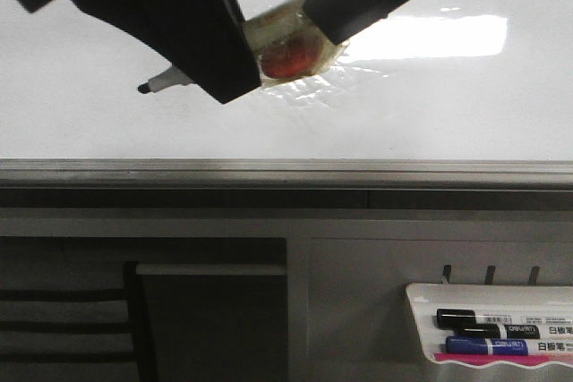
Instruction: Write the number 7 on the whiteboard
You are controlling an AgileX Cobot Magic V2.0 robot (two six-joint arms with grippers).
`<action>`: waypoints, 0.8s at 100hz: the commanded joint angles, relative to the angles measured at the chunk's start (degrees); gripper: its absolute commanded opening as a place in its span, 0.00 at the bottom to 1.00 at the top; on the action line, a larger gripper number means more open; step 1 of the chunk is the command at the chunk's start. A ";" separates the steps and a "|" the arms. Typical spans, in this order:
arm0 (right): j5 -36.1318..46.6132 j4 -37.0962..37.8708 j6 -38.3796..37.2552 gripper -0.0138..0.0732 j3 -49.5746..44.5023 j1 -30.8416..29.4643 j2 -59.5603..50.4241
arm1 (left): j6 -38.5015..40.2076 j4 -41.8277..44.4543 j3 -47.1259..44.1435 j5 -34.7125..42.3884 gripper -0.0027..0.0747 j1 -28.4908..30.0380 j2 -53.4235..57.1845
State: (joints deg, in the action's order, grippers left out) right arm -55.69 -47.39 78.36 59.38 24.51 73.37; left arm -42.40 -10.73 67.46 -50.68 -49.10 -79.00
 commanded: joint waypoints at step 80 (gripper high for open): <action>1.23 -2.48 0.75 0.08 1.93 -0.08 -1.00 | 0.59 1.52 2.00 6.13 0.55 -1.01 1.57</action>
State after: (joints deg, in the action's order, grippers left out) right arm -55.55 -47.17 78.71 59.48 24.51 73.47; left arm -42.58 -8.51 67.46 -48.62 -49.67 -79.00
